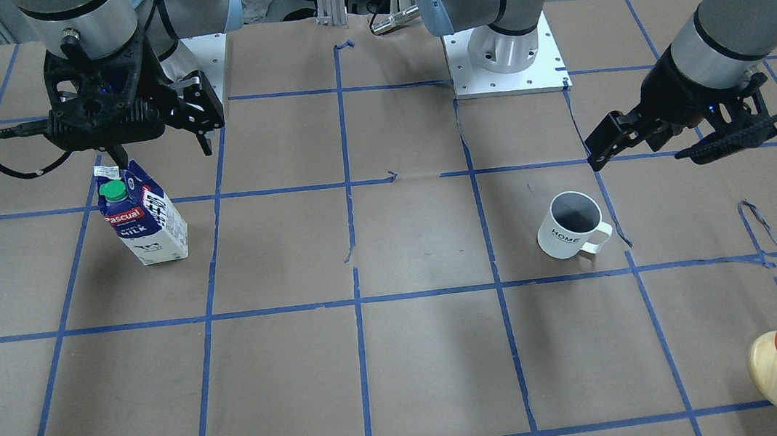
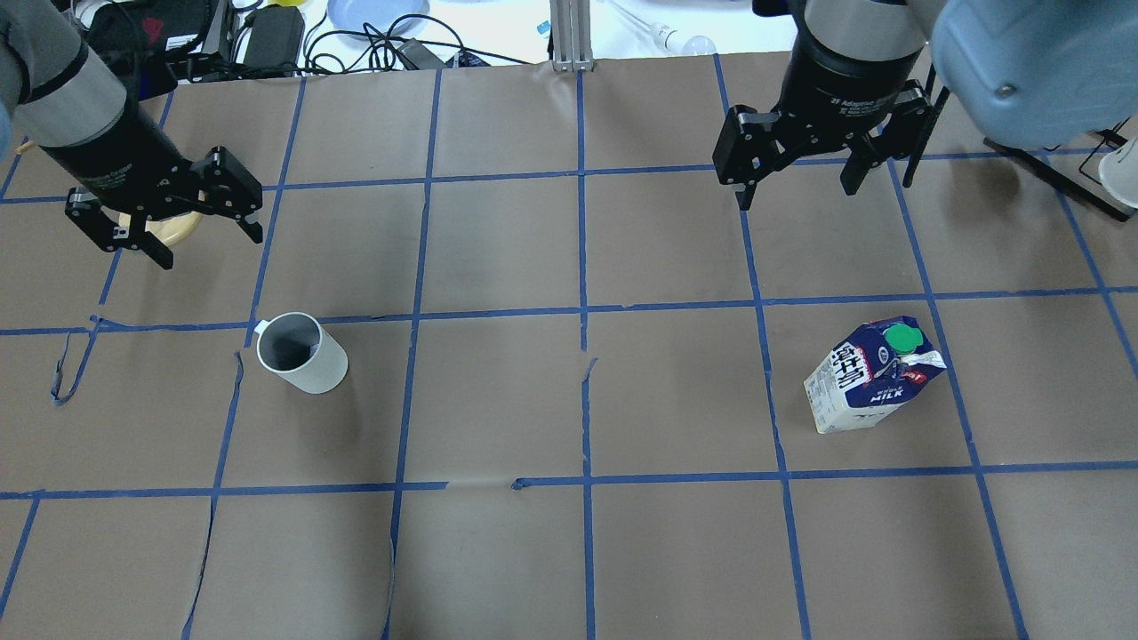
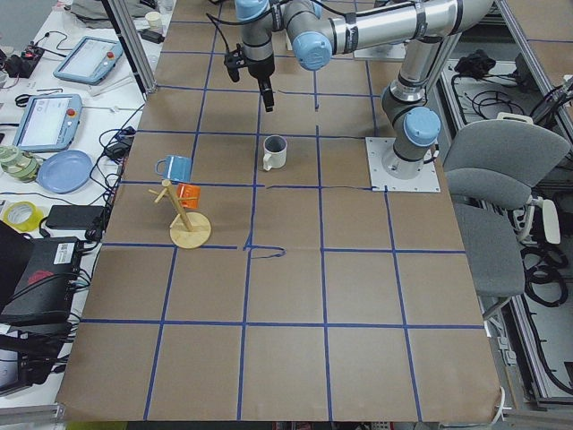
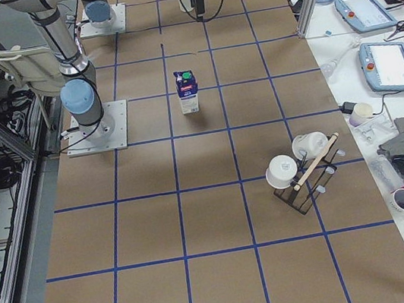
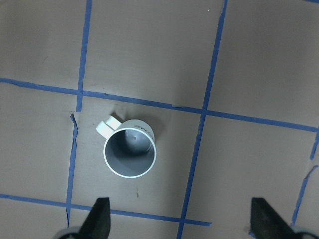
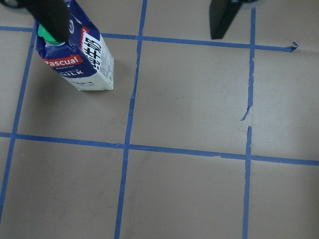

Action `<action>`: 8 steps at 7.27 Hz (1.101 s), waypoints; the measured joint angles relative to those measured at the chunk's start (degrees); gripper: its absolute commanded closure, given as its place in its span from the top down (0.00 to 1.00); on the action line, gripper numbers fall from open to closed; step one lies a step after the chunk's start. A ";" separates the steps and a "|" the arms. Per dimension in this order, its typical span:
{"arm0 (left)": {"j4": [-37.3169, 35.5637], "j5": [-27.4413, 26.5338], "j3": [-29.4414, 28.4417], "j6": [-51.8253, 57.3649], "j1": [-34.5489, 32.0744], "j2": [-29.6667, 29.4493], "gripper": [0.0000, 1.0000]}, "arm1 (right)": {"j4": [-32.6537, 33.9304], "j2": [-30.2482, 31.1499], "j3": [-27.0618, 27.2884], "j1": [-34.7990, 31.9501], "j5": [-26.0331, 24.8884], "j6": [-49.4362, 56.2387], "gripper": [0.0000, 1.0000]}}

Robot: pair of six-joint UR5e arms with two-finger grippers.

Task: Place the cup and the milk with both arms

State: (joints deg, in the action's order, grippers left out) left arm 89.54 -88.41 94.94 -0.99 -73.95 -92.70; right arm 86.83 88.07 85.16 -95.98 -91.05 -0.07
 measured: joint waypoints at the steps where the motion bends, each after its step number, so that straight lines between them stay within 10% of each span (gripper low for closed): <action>1: -0.17 0.05 2.58 -0.03 2.72 -0.17 1.00 | 0.00 0.00 0.00 0.00 0.00 0.02 1.00; 8: -14.35 0.91 15.81 -0.10 7.15 -7.96 1.00 | 0.00 0.00 0.00 0.02 -0.08 -0.01 1.00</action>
State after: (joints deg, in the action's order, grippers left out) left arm 75.20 -87.50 110.75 -1.09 -66.80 -100.66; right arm 86.84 88.07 85.17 -95.96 -91.14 -0.08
